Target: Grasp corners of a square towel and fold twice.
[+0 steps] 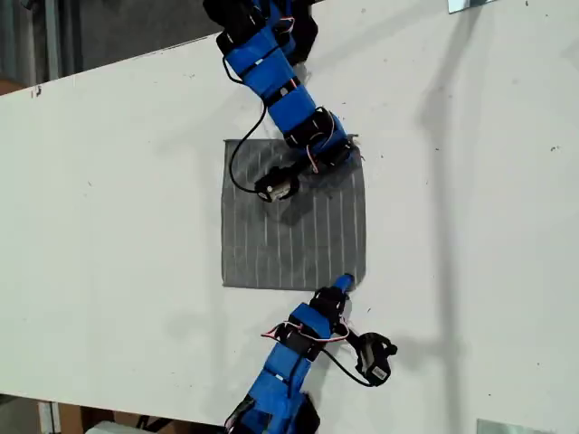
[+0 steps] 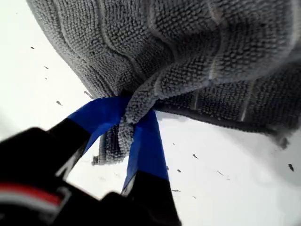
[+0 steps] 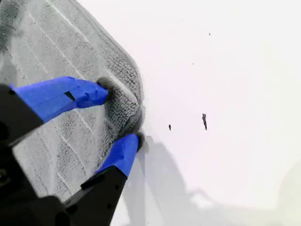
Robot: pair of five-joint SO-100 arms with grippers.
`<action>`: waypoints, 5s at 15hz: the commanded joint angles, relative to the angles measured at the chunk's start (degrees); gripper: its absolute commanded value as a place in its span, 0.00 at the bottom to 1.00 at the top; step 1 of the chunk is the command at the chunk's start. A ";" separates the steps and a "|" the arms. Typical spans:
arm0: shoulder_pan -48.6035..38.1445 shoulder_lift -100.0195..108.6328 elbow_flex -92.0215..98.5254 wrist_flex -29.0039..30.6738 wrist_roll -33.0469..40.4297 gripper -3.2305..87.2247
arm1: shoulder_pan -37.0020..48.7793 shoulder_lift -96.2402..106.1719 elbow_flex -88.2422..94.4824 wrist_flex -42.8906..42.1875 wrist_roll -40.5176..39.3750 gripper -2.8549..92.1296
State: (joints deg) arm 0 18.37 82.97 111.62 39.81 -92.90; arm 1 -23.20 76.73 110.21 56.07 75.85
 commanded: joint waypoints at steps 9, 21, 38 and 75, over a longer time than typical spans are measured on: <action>-1.32 -10.72 -17.14 10.20 -0.53 0.04 | -0.88 0.53 -2.46 0.97 -0.35 0.03; -7.56 -5.62 -43.15 34.63 17.23 0.04 | 9.84 26.37 -9.05 15.56 -10.90 0.03; -43.24 6.77 -32.61 35.95 34.63 0.04 | 56.25 42.89 7.21 12.04 -25.66 0.03; -49.04 1.67 -33.75 48.25 40.52 0.32 | 49.48 39.99 19.25 8.61 -28.74 0.37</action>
State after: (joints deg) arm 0 -28.48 77.78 76.99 87.10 -53.09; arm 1 25.58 116.46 129.90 65.13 47.46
